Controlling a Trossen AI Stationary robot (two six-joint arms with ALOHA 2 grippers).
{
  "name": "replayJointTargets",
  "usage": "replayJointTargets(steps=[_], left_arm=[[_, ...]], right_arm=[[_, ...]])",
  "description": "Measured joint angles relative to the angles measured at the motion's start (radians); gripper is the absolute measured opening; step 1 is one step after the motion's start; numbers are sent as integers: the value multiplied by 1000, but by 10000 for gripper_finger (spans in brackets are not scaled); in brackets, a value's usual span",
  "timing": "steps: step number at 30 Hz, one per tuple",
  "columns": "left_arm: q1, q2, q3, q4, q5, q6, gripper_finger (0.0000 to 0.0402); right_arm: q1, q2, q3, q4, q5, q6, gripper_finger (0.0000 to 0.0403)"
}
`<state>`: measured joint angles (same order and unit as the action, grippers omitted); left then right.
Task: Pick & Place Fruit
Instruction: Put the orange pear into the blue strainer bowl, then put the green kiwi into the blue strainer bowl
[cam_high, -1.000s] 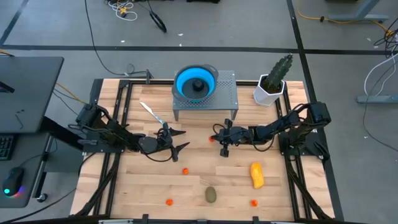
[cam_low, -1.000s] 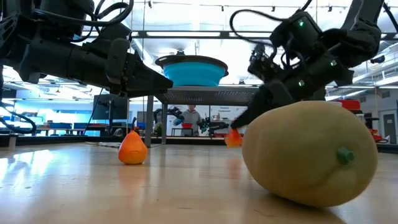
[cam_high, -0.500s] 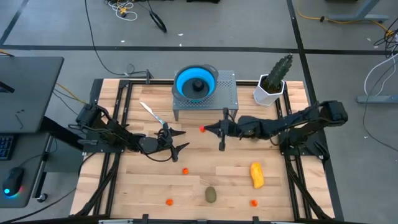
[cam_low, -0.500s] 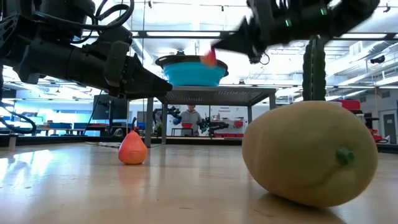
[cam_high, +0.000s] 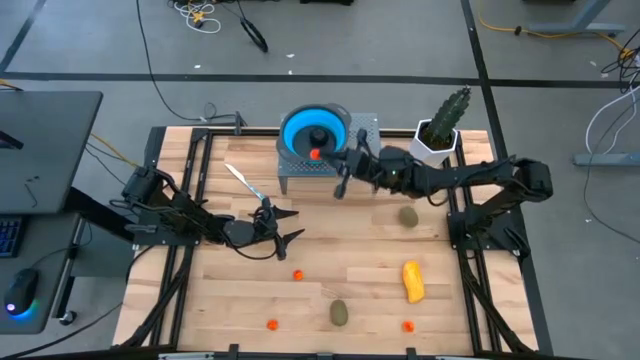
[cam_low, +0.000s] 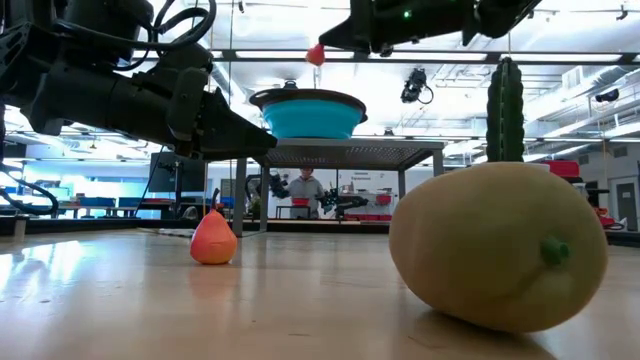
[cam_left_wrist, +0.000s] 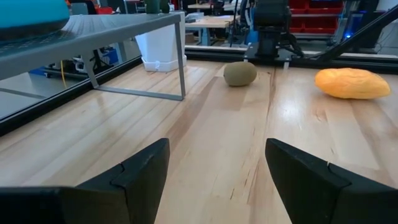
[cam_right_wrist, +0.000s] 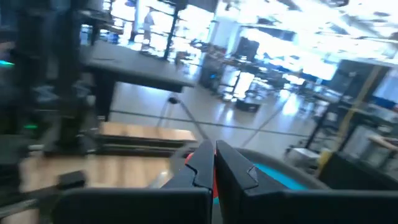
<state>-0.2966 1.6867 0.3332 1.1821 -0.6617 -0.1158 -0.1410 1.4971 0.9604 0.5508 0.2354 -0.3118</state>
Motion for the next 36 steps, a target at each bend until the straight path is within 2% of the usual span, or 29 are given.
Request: replayJointTargets(steps=[4, 16, 26, 36], left_arm=[[0, 0, 0, -6, 0, -1, 272], [4, 0, 0, -10, -8, -1, 272], [4, 0, 0, -11, -8, -4, 272], [4, 0, 0, -22, -8, -4, 272]], right_arm=[[-71, 0, 0, -30, -7, -2, 7], [-189, 7, 0, -70, -151, 39, 13], [-199, 50, -2, -61, -161, 34, 65], [-182, 50, -2, -5, -161, 34, 136]])
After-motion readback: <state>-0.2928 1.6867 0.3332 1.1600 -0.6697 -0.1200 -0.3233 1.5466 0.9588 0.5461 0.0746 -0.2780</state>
